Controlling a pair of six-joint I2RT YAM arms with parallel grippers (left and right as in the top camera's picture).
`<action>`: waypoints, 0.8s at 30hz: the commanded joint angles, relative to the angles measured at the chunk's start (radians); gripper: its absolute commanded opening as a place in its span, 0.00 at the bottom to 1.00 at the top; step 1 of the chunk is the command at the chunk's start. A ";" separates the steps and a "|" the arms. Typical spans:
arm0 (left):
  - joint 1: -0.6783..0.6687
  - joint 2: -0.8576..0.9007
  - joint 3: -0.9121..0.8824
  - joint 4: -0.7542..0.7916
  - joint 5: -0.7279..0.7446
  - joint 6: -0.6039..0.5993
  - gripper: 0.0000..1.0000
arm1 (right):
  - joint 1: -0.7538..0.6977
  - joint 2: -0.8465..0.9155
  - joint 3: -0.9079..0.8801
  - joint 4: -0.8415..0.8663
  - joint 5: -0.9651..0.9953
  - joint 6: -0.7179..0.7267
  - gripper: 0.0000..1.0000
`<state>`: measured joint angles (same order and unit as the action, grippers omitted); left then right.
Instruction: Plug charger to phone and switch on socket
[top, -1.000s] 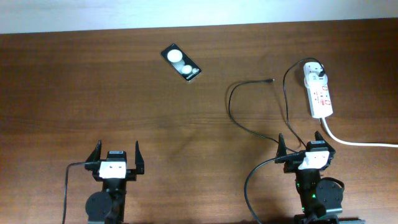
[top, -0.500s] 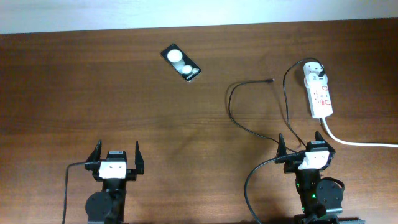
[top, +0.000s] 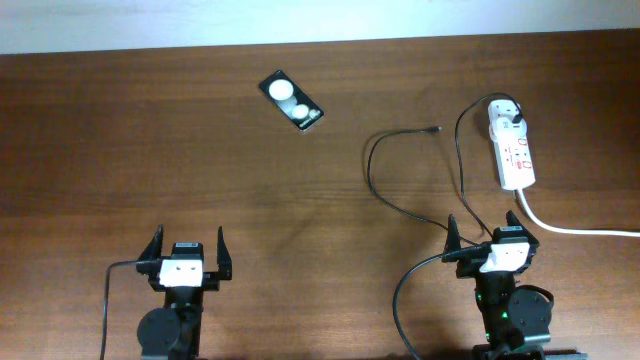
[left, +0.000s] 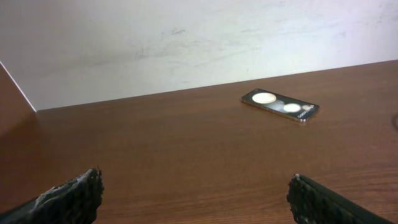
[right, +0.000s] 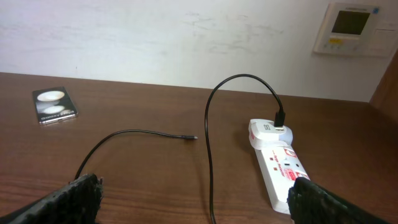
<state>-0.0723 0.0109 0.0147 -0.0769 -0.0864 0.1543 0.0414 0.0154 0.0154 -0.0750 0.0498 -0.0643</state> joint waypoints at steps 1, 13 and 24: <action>0.004 -0.005 -0.006 0.004 -0.008 0.013 0.99 | -0.003 -0.012 -0.010 -0.003 -0.013 -0.007 0.99; 0.004 -0.005 -0.006 0.008 -0.008 0.013 0.99 | -0.003 -0.012 -0.010 -0.003 -0.013 -0.007 0.99; 0.003 -0.005 -0.005 0.141 0.022 0.013 0.99 | -0.003 -0.012 -0.010 -0.003 -0.013 -0.007 0.99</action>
<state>-0.0723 0.0109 0.0120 0.0360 -0.0826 0.1543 0.0414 0.0154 0.0154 -0.0750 0.0498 -0.0643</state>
